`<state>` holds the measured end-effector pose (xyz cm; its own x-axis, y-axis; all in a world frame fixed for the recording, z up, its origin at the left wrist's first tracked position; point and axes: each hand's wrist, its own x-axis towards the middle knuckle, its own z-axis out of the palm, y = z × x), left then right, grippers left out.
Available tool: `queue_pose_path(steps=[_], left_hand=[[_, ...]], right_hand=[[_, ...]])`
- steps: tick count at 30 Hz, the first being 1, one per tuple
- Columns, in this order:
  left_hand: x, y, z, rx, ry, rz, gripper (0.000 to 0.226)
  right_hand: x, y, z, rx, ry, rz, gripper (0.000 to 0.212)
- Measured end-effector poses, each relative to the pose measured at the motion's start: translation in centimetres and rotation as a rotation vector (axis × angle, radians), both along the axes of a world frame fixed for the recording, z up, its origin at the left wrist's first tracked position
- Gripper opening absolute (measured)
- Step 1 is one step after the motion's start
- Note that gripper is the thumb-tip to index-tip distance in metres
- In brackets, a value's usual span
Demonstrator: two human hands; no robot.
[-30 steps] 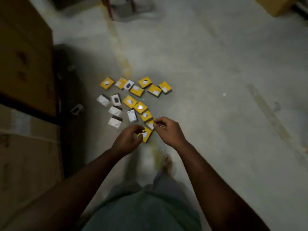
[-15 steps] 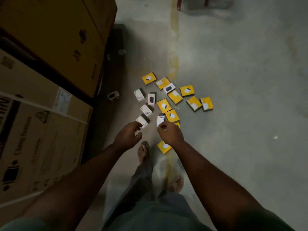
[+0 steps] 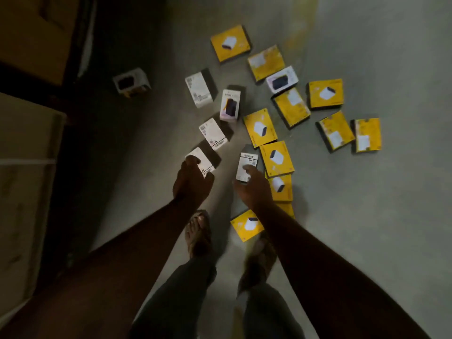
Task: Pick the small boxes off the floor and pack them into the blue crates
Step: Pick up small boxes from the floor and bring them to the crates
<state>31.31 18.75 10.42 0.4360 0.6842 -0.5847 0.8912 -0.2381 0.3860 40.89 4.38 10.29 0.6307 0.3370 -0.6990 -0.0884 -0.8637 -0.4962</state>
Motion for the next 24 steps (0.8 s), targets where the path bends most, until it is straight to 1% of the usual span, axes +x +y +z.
queue_pose_path(steps=[2, 4, 5, 6, 8, 9, 12, 13, 15, 16, 17, 19, 20, 21, 23, 24], left_hand=[[1.0, 0.8, -7.5, -0.058, -0.002, 0.181, 0.076], [2.4, 1.9, -13.4, -0.178, 0.009, 0.360, 0.111], [3.0, 2.6, -15.9, -0.235, 0.031, 0.417, 0.124], [3.4, 3.3, -18.0, -0.268, 0.058, 0.444, 0.130], [4.0, 4.0, -21.4, -0.266, 0.106, 0.422, 0.128], [4.2, 4.1, -22.6, -0.234, 0.122, 0.400, 0.122], [3.9, 4.2, -25.0, -0.156, 0.127, 0.417, 0.092], [3.4, 4.1, -25.5, -0.161, 0.126, 0.420, 0.088], [1.7, 3.7, -25.5, -0.195, 0.121, 0.422, 0.089], [0.5, 3.3, -24.9, -0.225, 0.107, 0.421, 0.093], [-0.7, 2.8, -23.6, -0.259, 0.061, 0.413, 0.098], [-2.7, 2.1, -19.6, -0.381, -0.086, 0.401, 0.106], [-3.5, 2.2, -17.4, -0.440, -0.145, 0.407, 0.106], [-4.3, 2.5, -14.9, -0.501, -0.180, 0.440, 0.103], [-5.9, 3.6, -9.2, -0.635, -0.236, 0.543, 0.095], [-6.8, 4.2, -6.1, -0.714, -0.278, 0.585, 0.091]], right_hand=[[1.1, 1.0, -7.5, -0.015, -0.052, -0.002, 0.074], [2.0, 1.4, -13.9, -0.084, -0.128, -0.027, 0.102], [2.3, 1.7, -16.5, -0.107, -0.153, -0.030, 0.113], [2.5, 2.0, -18.8, -0.128, -0.162, -0.024, 0.119], [2.6, 2.5, -21.9, -0.166, -0.134, -0.008, 0.121], [2.4, 2.7, -23.3, -0.181, -0.114, -0.009, 0.119], [1.7, 2.9, -25.5, -0.161, -0.091, -0.081, 0.108], [1.2, 2.8, -25.9, -0.143, -0.099, -0.103, 0.106], [0.5, 2.3, -25.6, -0.106, -0.073, -0.173, 0.110], [0.2, 2.2, -24.4, -0.073, -0.044, -0.233, 0.112], [-0.2, 1.6, -23.7, -0.034, -0.016, -0.300, 0.108], [-0.4, 1.1, -20.2, 0.066, 0.054, -0.342, 0.078], [-0.5, 1.0, -18.1, 0.100, 0.090, -0.333, 0.065], [-0.5, 1.0, -15.9, 0.143, 0.135, -0.341, 0.056], [-0.6, 1.6, -10.0, 0.227, 0.245, -0.397, 0.045], [-0.9, 2.0, -6.9, 0.275, 0.315, -0.380, 0.046]])
